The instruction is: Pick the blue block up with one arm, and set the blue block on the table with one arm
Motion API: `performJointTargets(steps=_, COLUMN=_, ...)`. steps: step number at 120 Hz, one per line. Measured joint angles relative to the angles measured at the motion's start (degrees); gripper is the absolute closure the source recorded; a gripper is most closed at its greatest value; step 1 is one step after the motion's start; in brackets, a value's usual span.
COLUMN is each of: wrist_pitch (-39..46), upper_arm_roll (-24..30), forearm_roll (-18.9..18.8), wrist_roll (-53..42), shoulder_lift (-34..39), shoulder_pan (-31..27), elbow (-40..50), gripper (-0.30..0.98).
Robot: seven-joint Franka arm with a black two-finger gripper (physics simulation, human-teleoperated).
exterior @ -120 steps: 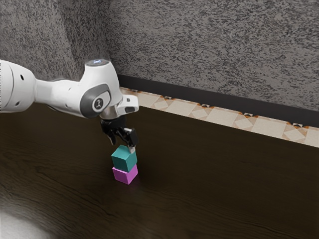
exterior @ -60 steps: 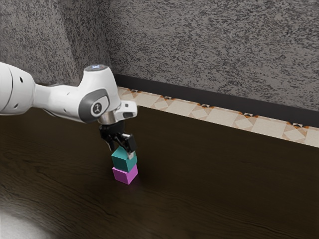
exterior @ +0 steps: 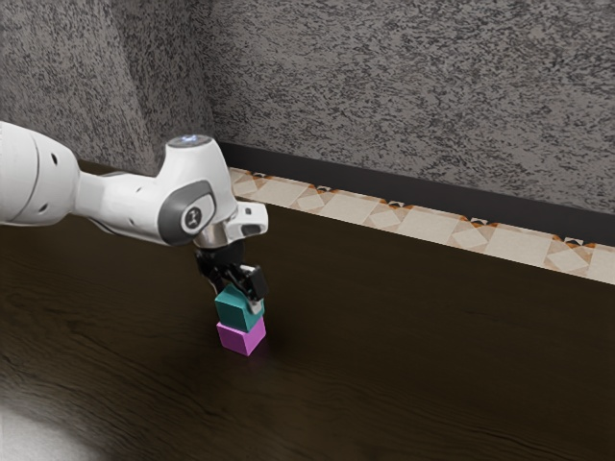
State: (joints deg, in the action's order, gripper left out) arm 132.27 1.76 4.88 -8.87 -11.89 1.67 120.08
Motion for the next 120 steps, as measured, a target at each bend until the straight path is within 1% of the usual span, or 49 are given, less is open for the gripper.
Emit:
performJointTargets(steps=62, wrist_pitch=0.1, upper_arm_roll=0.1, forearm_roll=0.8, wrist_roll=1.6, shoulder_lift=-0.1, shoulder_pan=0.0, elbow=0.2, gripper=0.0)
performJointTargets(steps=66, wrist_pitch=0.1, upper_arm_roll=0.1, forearm_roll=0.8, wrist_roll=1.8, shoulder_lift=-0.1, shoulder_pan=0.0, elbow=0.2, gripper=0.02)
performJointTargets(steps=80, wrist_pitch=0.2, upper_arm_roll=0.1, forearm_roll=0.8, wrist_roll=2.3, shoulder_lift=-0.1, shoulder_pan=0.0, elbow=0.3, gripper=0.16)
performJointTargets(steps=90, wrist_pitch=0.3, upper_arm_roll=0.1, forearm_roll=0.7, wrist_roll=2.6, shoulder_lift=-0.1, shoulder_pan=0.0, elbow=0.3, gripper=0.23)
performJointTargets(steps=101, wrist_pitch=0.4, upper_arm_roll=0.1, forearm_roll=0.6, wrist_roll=3.0, shoulder_lift=-0.1, shoulder_pan=0.0, elbow=0.3, gripper=0.27)
performJointTargets(steps=120, wrist_pitch=0.4, upper_arm_roll=0.0, forearm_roll=0.6, wrist_roll=3.6, shoulder_lift=0.2, shoulder_pan=0.0, elbow=0.4, gripper=0.26)
